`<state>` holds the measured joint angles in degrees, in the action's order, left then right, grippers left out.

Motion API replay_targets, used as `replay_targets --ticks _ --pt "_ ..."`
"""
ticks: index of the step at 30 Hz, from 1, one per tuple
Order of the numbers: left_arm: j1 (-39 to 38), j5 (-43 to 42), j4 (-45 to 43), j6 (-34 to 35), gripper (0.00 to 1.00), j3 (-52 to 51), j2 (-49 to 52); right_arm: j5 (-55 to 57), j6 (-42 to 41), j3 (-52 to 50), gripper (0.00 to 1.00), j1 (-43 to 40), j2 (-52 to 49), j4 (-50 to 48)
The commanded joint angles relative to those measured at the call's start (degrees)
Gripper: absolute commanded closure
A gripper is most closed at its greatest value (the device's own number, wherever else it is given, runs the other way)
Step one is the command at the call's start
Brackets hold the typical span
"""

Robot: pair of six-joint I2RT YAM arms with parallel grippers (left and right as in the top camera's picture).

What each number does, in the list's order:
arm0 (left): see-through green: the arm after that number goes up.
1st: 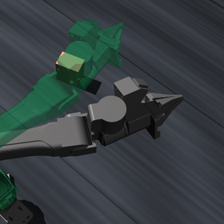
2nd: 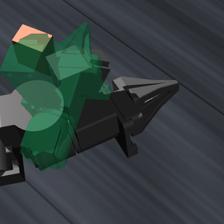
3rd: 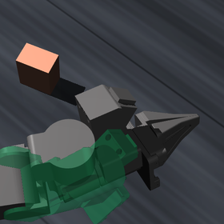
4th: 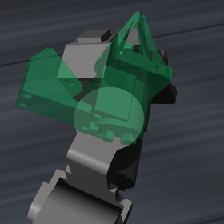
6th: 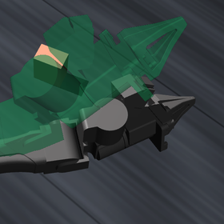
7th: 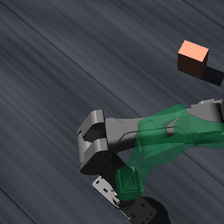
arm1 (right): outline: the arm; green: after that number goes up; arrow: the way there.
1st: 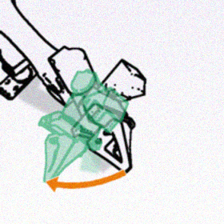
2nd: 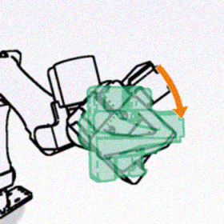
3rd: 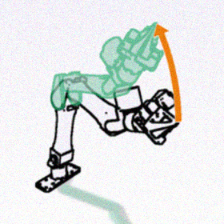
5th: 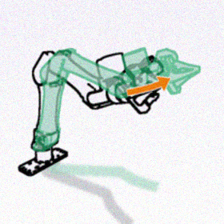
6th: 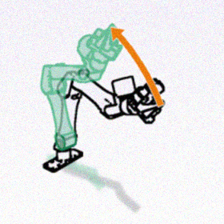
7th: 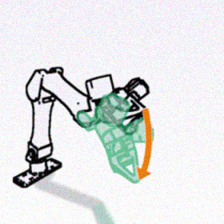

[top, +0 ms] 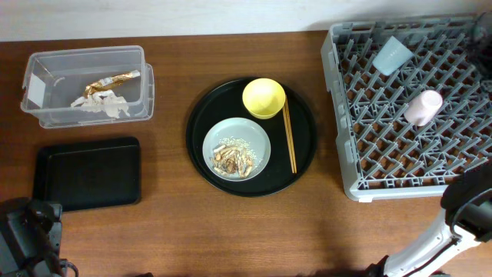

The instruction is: Sort waste into correct bins and load items into the dishwasher rack

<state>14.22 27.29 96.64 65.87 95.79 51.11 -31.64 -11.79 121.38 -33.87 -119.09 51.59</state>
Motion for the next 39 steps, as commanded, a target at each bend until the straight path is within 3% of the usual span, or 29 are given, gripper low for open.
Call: replay_targets --ticks 1,3,7,10,13,25,39 --pt "0.2 0.8 0.0 0.7 0.01 0.0 0.0 1.3 8.7 -0.2 0.66 5.0 0.8 -0.4" --pt "0.2 0.8 0.0 0.7 0.01 0.0 0.0 3.5 10.1 -0.2 0.67 8.0 0.6 -0.6" --pt "0.2 0.8 0.0 0.7 0.01 0.0 0.0 11.3 10.1 -0.2 0.89 14.7 -0.3 -3.0" --pt "0.2 0.8 0.0 0.7 0.01 0.0 0.0 25.4 8.4 -0.2 0.94 18.8 -1.1 -7.3" --pt "0.2 0.8 0.0 0.7 0.01 0.0 0.0 34.4 8.0 -0.2 0.86 21.4 -2.3 -12.0" --pt "0.2 0.8 0.0 0.7 0.01 0.0 0.0 23.6 7.9 -0.2 0.89 21.9 -9.3 -10.9" --pt "0.2 0.8 0.0 0.7 0.01 0.0 0.0 31.3 8.0 -0.2 0.88 17.0 -10.0 -9.1"
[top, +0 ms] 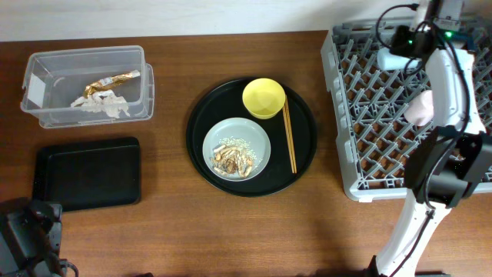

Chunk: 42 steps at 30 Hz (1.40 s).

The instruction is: Sort waste into correct bins and load items into the dishwasher rack

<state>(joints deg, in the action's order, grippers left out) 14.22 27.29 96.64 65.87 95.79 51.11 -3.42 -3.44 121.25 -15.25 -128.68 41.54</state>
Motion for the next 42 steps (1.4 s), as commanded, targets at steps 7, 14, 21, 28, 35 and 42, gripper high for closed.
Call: replay_targets --ticks 7,14,21,28,35,42 --pt "0.2 0.8 0.0 0.7 0.01 0.0 0.0 3.7 -0.4 -0.1 0.88 -3.3 -0.4 3.8" --pt "0.2 0.8 0.0 0.7 0.01 0.0 0.0 4.5 -0.4 -0.1 0.94 -3.4 2.4 5.7" --pt "0.2 0.8 0.0 0.7 0.01 0.0 0.0 4.6 -0.4 -0.1 0.73 -3.2 5.3 3.2" --pt "0.2 0.8 0.0 0.7 0.01 0.0 0.0 4.9 -0.4 -0.1 0.53 -3.3 0.8 -3.8" --pt "0.2 0.8 0.0 0.7 0.01 0.0 0.0 9.7 -1.4 -0.1 0.76 -3.3 -7.2 -4.2" --pt "0.2 0.8 0.0 0.7 0.01 0.0 0.0 9.3 -4.6 -0.1 0.96 -3.1 -7.0 -3.3"
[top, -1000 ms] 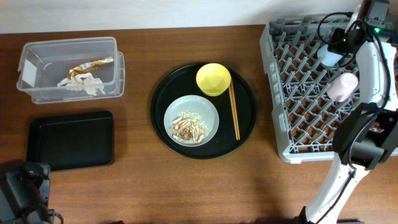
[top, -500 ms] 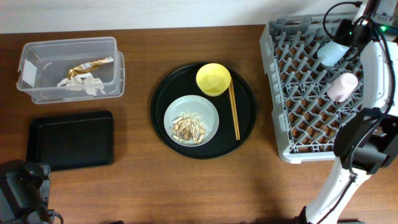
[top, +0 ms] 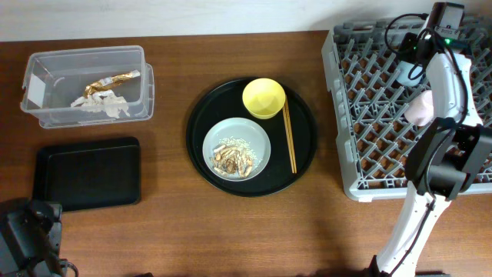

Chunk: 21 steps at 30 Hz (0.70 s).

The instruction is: Sort waste into correct bins and load items into the dishwasher rack

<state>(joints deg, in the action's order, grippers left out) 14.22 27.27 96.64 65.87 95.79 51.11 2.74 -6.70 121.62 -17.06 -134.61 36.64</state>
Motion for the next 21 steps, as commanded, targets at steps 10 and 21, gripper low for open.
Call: replay_targets --ticks 10,21 --pt "0.2 0.8 0.0 0.7 0.01 0.0 0.0 -1.9 -1.3 -0.4 0.84 -1.2 12.6 4.4" --pt "0.2 0.8 0.0 0.7 0.01 0.0 0.0 -61.7 1.9 -0.4 0.31 6.4 24.8 14.3"
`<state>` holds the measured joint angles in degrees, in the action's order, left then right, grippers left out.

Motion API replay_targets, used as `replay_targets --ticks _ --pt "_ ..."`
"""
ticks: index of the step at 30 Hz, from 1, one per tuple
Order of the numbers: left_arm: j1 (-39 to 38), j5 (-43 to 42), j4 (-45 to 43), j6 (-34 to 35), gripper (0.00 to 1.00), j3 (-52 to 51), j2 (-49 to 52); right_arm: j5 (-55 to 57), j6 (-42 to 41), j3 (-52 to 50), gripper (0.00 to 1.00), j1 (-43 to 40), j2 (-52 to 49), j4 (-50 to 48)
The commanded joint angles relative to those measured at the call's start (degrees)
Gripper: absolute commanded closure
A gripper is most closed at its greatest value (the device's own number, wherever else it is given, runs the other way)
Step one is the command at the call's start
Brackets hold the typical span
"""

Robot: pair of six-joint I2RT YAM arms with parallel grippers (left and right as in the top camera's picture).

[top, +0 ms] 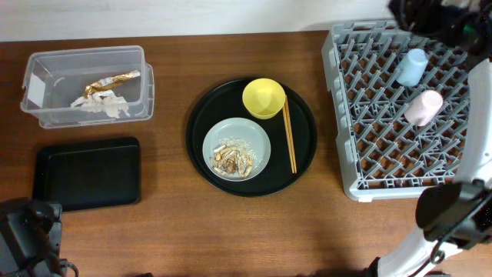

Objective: Sort waste into correct bins and load items into the dishwasher rack
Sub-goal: 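Move the right gripper to the yellow bowl and grasp its rim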

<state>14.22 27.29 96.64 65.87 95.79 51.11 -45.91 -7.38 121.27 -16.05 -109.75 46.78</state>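
The grey dishwasher rack (361,115) stands at the right. In it are a light blue cup (412,66) and a pink cup (423,107). My right gripper (406,11) is over the rack's far edge, apart from the blue cup; its jaws are too dark to read. A round black tray (201,106) in the middle carries a yellow bowl (264,98), a grey plate (237,148) with food scraps and a pair of chopsticks (289,138). My left arm (27,240) rests at the bottom left, its fingers not discernible.
A clear plastic bin (86,83) at the far left holds a gold wrapper and crumpled paper. A rectangular black tray (87,173) lies in front of it. The right arm's base (453,215) stands by the rack's near right corner.
My right gripper was at the blue cup inside the rack. Now it is back over the rack's far edge and the cup stands alone, a little to the right.
At first the blue cup lay near the rack's far left, with the right arm low at the bottom right. Then the right gripper was at the cup. Later the cup was further right with the gripper on it, and now it sits free.
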Motion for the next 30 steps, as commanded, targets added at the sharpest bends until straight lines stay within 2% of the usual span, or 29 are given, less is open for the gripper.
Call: replay_targets --ticks 1,2,3,5,8,12,18,19,22,25,29,30 --pt "0.2 0.8 0.0 0.7 0.01 0.0 0.0 -10.1 3.9 -0.1 0.29 8.1 -0.1 6.7" --pt "0.2 0.8 0.0 0.7 0.01 0.0 0.0 -3.8 4.2 -0.1 0.28 11.0 -0.3 9.4" --pt "0.2 0.8 0.0 0.7 0.01 0.0 0.0 9.4 4.2 -0.2 0.24 15.8 -0.7 12.6" --pt "0.2 0.8 0.0 0.7 0.01 0.0 0.0 26.9 4.1 -0.4 0.18 22.4 -1.7 14.4" --pt "0.2 0.8 0.0 0.7 0.01 0.0 0.0 40.6 3.9 -0.7 0.12 30.6 -4.9 13.9" --pt "0.2 0.8 0.0 0.7 0.01 0.0 0.0 46.1 3.9 -0.7 0.11 38.1 -11.5 9.9" --pt "0.2 0.8 0.0 0.7 0.01 0.0 0.0 46.5 2.1 -0.7 0.12 43.1 -21.6 3.6" --pt "0.2 0.8 0.0 0.7 0.01 0.0 0.0 46.6 0.5 -0.7 0.13 43.5 -23.1 2.8" --pt "0.2 0.8 0.0 0.7 0.01 0.0 0.0 46.6 -2.4 -0.7 0.27 44.2 -26.5 1.1" --pt "0.2 0.8 0.0 0.7 0.01 0.0 0.0 46.6 -2.6 -0.7 0.33 44.5 -28.4 0.3" --pt "0.2 0.8 0.0 0.7 0.01 0.0 0.0 46.7 -2.6 -0.9 0.54 45.0 -30.0 0.5" --pt "0.2 0.8 0.0 0.7 0.01 0.0 0.0 46.6 -2.6 -0.9 0.62 45.2 -30.2 0.6"
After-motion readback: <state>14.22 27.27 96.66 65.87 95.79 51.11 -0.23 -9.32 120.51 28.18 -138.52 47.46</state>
